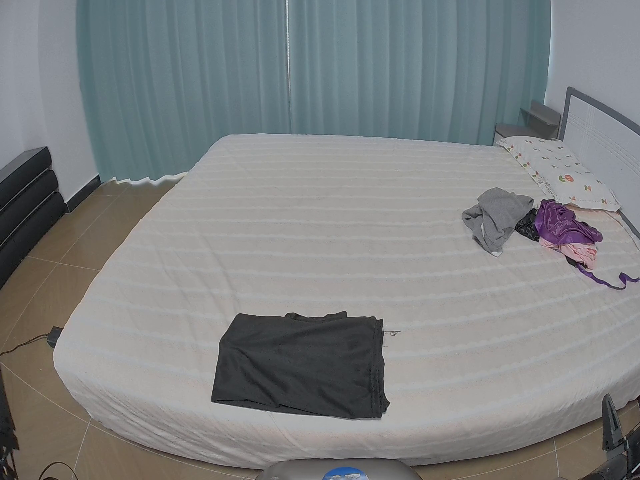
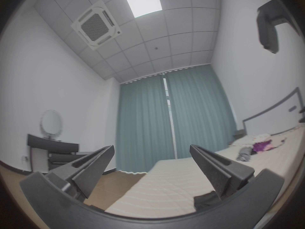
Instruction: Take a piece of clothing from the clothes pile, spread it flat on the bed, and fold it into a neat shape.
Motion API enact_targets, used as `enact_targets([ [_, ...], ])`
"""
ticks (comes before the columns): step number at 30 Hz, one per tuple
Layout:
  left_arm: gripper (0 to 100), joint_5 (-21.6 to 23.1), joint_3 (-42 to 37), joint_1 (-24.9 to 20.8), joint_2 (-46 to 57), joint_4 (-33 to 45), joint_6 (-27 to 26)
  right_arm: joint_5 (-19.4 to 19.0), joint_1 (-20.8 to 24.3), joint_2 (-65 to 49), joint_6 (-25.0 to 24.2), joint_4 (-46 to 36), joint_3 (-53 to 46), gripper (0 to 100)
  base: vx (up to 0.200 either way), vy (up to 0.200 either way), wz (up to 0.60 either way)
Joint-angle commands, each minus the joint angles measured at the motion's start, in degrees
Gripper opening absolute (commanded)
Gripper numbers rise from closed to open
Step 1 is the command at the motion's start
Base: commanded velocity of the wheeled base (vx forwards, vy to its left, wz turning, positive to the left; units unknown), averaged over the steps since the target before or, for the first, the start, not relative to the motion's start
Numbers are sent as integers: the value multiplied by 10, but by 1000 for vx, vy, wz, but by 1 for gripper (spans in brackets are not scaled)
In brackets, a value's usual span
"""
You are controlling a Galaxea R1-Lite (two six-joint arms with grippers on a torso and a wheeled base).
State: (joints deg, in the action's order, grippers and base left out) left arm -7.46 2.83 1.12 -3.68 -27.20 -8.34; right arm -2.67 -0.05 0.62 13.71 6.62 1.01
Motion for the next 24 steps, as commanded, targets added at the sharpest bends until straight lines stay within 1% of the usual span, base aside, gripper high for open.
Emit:
enact_targets([
  [1,100,54,-28,-10,37,26,7,-2,0,-6,-11,-22,-9,100,0,0,0],
  [3,100,58,-28,-10,37,33,14,-2,0,-6,-10,-22,-9,100,0,0,0],
  [5,100,61,-28,-10,37,60,15,-2,0,-6,-16,-23,-9,100,0,0,0],
  [7,100,75,-28,-10,37,97,16,-1,0,-6,-39,-23,-9,100,0,0,0],
  [8,100,81,-28,-10,37,103,16,-1,0,-6,-49,-24,-9,100,0,0,0],
  [9,100,106,-28,-10,37,119,22,2,0,-6,-91,-30,-10,100,0,0,0],
  [11,100,125,-28,-10,37,132,50,17,2,-6,-135,-88,-5,100,0,0,0],
  [14,100,129,-28,-10,37,158,69,27,0,-6,-145,-94,1,100,0,0,0],
  [17,100,130,-28,-10,37,228,69,28,0,-6,-135,-70,-9,100,0,0,0],
  [20,100,141,-28,-10,37,235,93,28,0,-6,-134,-69,-9,100,0,0,0],
  [24,100,149,-28,-10,37,237,107,28,0,-6,-133,-67,-10,100,0,0,0],
])
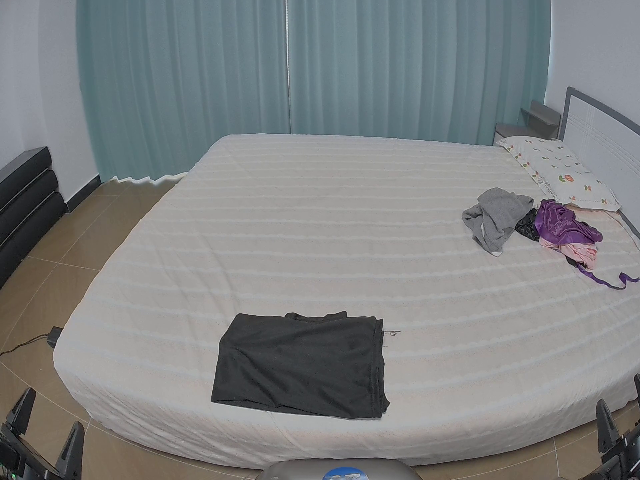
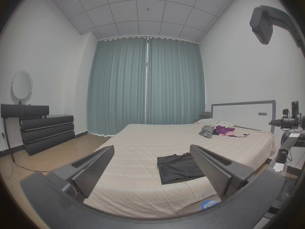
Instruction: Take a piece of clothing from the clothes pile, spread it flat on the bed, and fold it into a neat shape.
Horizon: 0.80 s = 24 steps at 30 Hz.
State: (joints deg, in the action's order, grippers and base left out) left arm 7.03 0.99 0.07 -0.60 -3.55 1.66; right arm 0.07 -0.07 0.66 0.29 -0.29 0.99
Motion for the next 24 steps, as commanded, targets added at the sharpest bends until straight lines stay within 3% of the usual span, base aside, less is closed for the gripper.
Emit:
enact_targets([
  [1,100,5,-10,0,6,0,14,0,0,-7,2,2,-10,100,0,0,0],
  [4,100,-1,-10,0,6,-1,20,-2,0,-7,8,3,-10,100,0,0,0],
  [9,100,-120,-10,0,6,21,5,-5,0,-7,20,4,-10,100,0,0,0],
  [13,100,-81,-10,0,6,33,3,-5,0,-7,18,5,-10,100,0,0,0],
  [16,100,-77,-10,0,6,35,-24,-2,1,-7,7,5,-10,100,0,0,0],
  [24,100,-77,-10,0,6,35,-18,-3,1,-7,8,5,-10,100,0,0,0],
])
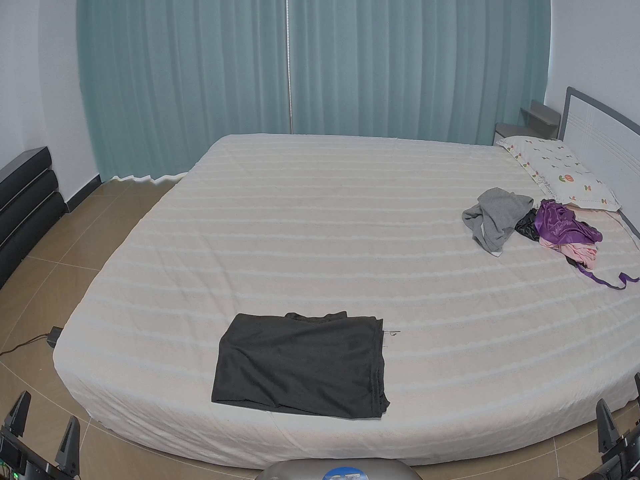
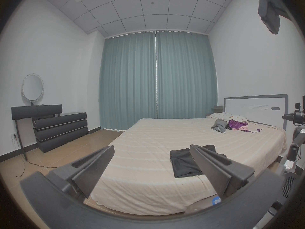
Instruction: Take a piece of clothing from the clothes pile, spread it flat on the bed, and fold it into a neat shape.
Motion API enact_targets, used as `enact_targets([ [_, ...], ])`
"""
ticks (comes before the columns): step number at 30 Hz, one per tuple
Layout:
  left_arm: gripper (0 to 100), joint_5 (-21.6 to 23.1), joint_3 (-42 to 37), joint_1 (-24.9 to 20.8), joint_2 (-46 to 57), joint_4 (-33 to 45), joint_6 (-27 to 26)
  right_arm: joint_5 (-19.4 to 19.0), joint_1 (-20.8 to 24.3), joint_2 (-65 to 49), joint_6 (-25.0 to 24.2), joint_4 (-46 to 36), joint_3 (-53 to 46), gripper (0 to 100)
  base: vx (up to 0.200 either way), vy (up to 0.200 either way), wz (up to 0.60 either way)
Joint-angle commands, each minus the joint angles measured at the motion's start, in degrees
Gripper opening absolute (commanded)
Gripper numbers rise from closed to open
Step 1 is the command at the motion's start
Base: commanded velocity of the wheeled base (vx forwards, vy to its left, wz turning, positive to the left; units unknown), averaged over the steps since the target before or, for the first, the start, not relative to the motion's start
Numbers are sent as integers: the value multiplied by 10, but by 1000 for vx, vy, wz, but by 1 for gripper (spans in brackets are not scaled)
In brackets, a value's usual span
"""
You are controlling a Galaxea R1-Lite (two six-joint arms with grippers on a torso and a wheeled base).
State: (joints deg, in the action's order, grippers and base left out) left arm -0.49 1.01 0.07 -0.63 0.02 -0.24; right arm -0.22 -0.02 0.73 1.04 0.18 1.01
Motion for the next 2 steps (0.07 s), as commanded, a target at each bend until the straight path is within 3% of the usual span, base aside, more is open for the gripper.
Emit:
enact_targets([
  [1,100,-4,-10,0,6,0,2,0,0,-7,-1,1,-10,100,0,0,0],
  [2,100,-4,-10,0,6,0,2,0,0,-7,-1,1,-10,100,0,0,0],
])
